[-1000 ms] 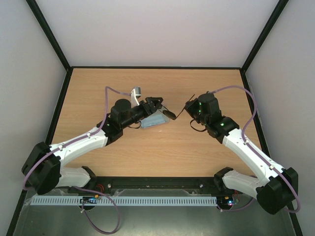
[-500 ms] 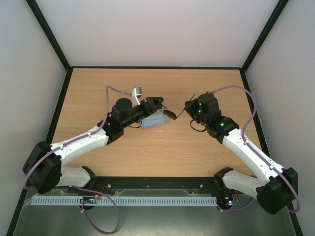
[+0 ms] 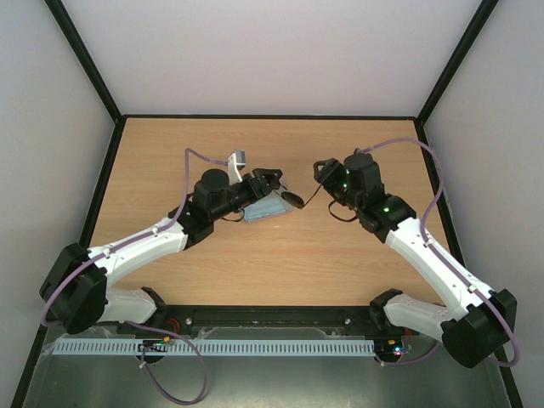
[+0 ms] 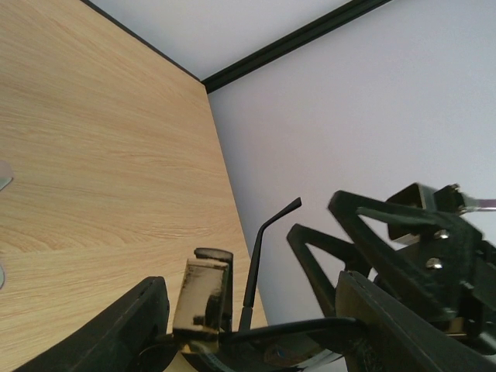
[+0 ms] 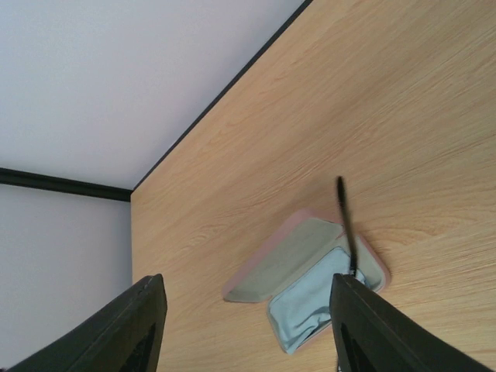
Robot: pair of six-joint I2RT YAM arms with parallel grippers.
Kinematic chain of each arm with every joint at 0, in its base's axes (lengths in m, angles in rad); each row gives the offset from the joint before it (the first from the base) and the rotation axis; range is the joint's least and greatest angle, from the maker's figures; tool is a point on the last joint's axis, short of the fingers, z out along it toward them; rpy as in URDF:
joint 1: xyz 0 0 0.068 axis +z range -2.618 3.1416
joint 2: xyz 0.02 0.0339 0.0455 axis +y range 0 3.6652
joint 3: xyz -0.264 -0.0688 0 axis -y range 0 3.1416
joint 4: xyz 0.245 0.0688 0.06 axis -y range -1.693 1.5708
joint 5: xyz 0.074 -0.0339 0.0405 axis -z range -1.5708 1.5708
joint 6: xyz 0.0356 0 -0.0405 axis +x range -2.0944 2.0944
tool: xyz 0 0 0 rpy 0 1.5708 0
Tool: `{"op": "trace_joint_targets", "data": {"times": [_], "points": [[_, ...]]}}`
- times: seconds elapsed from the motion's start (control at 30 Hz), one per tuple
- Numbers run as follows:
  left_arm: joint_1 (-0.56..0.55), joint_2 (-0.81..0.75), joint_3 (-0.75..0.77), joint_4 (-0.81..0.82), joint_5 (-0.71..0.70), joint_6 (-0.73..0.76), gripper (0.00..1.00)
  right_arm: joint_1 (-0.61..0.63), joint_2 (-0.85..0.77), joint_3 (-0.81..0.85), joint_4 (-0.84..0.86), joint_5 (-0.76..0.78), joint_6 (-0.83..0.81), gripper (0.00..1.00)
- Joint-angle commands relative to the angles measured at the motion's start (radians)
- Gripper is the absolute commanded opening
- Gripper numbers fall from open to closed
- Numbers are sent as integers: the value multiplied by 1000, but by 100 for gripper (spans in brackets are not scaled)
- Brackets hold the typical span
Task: Organize the sunglasses
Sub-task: Fold the sunglasses.
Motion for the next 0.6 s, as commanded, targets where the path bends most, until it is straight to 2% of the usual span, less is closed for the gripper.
{"op": "trace_joint_targets", "data": {"times": [0.0,0.03,0.1,0.17,0.23,0.37,0.47,0.57], "points": [[25,-2,55,-13,51,32,52,6,-6,67,-107,-36,-95,61],[33,-5,62,-31,63,40,52,5,-18,66,-126,-47,-108,60],[57,-19,66,-53,92,54,52,5,-55,55,-174,-59,-135,51],[87,-35,71,-83,124,70,52,6,-100,29,-221,-69,-158,47],[113,-43,87,-128,150,98,52,5,-133,-2,-263,-72,-173,37],[138,-37,107,-166,235,120,51,6,-152,-85,-262,-89,-169,23],[139,-45,101,-178,253,129,51,6,-133,-126,-228,-85,-165,17],[139,-48,100,-181,291,136,52,4,-67,-133,-198,-88,-176,16]]}}
